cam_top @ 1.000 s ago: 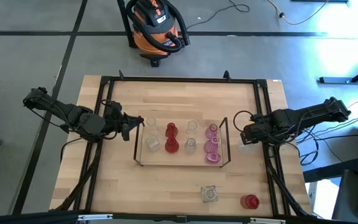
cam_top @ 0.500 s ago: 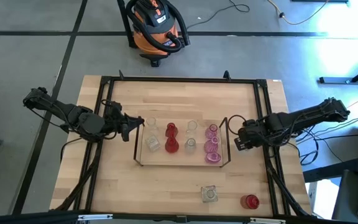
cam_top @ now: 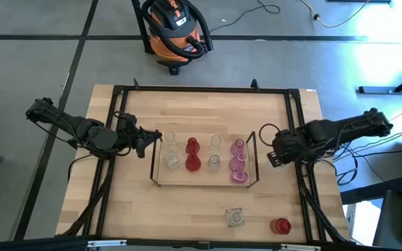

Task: Sort vases onto shelf
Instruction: Put the transparent flower vase on the shelf aligned with the other transparent flower vase

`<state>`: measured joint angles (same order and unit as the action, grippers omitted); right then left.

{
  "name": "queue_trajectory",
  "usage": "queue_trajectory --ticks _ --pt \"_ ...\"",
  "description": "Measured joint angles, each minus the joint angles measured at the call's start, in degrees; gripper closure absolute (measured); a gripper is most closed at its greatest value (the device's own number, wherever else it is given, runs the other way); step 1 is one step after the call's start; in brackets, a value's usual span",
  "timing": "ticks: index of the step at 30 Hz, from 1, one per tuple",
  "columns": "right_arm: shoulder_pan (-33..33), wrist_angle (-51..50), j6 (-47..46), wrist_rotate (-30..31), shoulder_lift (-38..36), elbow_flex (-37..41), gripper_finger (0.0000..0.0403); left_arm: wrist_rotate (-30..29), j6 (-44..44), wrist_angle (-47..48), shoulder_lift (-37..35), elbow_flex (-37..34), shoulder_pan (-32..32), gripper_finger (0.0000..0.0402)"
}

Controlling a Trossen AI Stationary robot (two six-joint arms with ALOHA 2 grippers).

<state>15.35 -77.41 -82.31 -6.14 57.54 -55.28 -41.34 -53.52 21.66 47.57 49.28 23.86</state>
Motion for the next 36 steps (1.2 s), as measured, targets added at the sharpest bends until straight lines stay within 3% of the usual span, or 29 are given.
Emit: queue_trajectory --ticks 8,14,25,36 --pt "0.0 -1.2 3.5 -1.0 0.6 -12.2 0.0379 -1.8 0.0 0.0 0.0 0.0 -0.4 0.0401" --pt "0.0 -8.8 8.2 -4.6 4.7 -22.6 0.0387 -1.5 0.0 -1.3 0.0 0.0 -1.7 0.0401" --pt "0.0 -12.8 21.7 -11.0 17.3 -38.9 0.0387 -0.9 -0.3 -2.4 0.0 0.0 -2.5 0.0401" --pt "0.0 -12.0 36.2 -8.6 32.5 -58.5 0.0386 0.1 -0.3 -3.4 0.0 0.0 -2.5 0.0401"
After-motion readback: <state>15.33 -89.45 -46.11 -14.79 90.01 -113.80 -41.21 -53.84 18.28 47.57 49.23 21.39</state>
